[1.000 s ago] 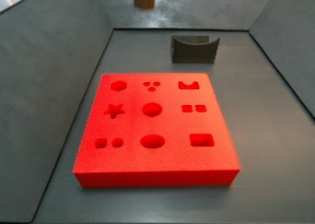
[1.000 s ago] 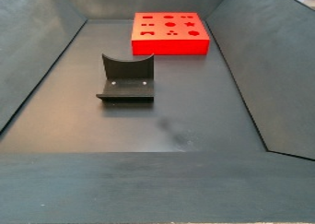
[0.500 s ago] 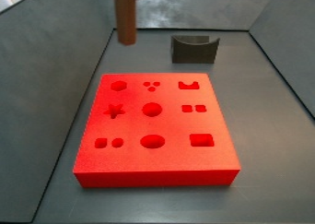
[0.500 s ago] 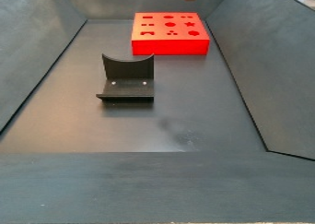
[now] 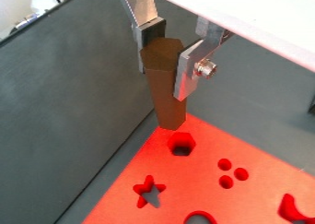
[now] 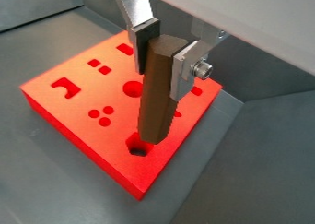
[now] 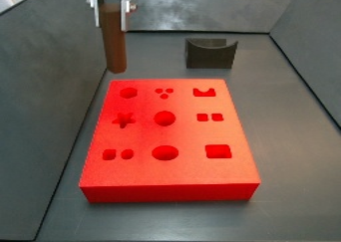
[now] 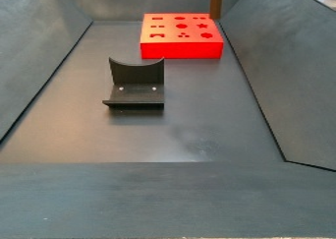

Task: Pick up the hexagon object. Move up. Move to above the board. Insert the hexagon object.
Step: Insert the hexagon object.

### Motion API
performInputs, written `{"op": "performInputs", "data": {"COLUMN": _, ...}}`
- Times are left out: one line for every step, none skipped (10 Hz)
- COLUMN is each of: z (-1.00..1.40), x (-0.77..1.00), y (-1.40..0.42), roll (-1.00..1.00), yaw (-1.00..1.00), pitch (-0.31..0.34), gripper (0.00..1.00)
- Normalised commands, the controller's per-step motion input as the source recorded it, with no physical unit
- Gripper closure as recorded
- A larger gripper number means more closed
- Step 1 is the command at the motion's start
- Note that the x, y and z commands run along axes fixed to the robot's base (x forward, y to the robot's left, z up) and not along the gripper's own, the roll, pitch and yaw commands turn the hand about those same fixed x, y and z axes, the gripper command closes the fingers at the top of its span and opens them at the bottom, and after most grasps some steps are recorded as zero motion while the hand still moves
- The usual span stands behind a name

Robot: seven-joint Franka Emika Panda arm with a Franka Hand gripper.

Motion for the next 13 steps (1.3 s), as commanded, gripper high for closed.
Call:
{"op": "performInputs", "data": {"z": -0.06, "x": 0.00, "y": 0.03, "roll": -0.10, "yaw": 0.00, "pitch": 0.000, "gripper": 1.00}}
{"op": "performInputs", "data": {"z": 0.00, "x": 0.00, "y": 0.00, "roll": 0.00, "yaw": 0.00, "pitch": -0.017, "gripper": 1.00}}
{"op": "performInputs", "data": {"z": -0.08, "x": 0.00, "y": 0.00, "roll": -0.04, "yaw": 0.00, "pitch": -0.040, "gripper": 1.00}}
{"op": "performInputs", "data": {"z": -0.29, "x": 0.23, "y": 0.00, "roll": -0.05, "yaw": 0.12, "pitch": -0.116, "gripper": 1.00}}
{"op": "performInputs", "data": {"z": -0.41, "x": 0.25, "y": 0.00, "roll": -0.05, "yaw": 0.19, "pitch": -0.226, "gripper": 1.00}}
{"op": "performInputs", "data": {"z": -0.50, "x": 0.26, "y": 0.00, "roll": -0.07, "yaw": 0.15, "pitch": -0.236, "gripper": 1.00}}
{"op": "performInputs", "data": {"z": -0.47, "x": 0.32, "y": 0.00, "roll": -0.08, "yaw": 0.19, "pitch": -0.126, "gripper": 1.00}}
{"op": "performInputs", "data": {"z": 0.00, "x": -0.03, "y": 0.00, "roll": -0.02, "yaw": 0.01, "pitch": -0.019, "gripper": 1.00}}
{"op": "performInputs", "data": {"z": -0.04, "x": 0.00, "y": 0.00, "roll": 0.00, "yaw": 0.00, "pitch": 0.000, "gripper": 1.00}}
{"op": "performInputs", "data": {"z": -0.32, "x": 0.01, "y": -0.02, "roll": 0.00, "yaw": 0.00, "pitch": -0.051, "gripper": 1.00}}
{"op": "performInputs", "data": {"z": -0.46, "x": 0.00, "y": 0.00, "roll": 0.04, "yaw": 0.00, "pitch": -0.079, "gripper": 1.00}}
{"op": "performInputs", "data": {"z": -0.68, "x": 0.00, "y": -0.05, "roll": 0.12, "yaw": 0.16, "pitch": -0.051, "gripper": 1.00}}
{"op": "performInputs", "data": {"z": -0.47, "x": -0.02, "y": -0.18, "roll": 0.06, "yaw": 0.15, "pitch": -0.081, "gripper": 1.00}}
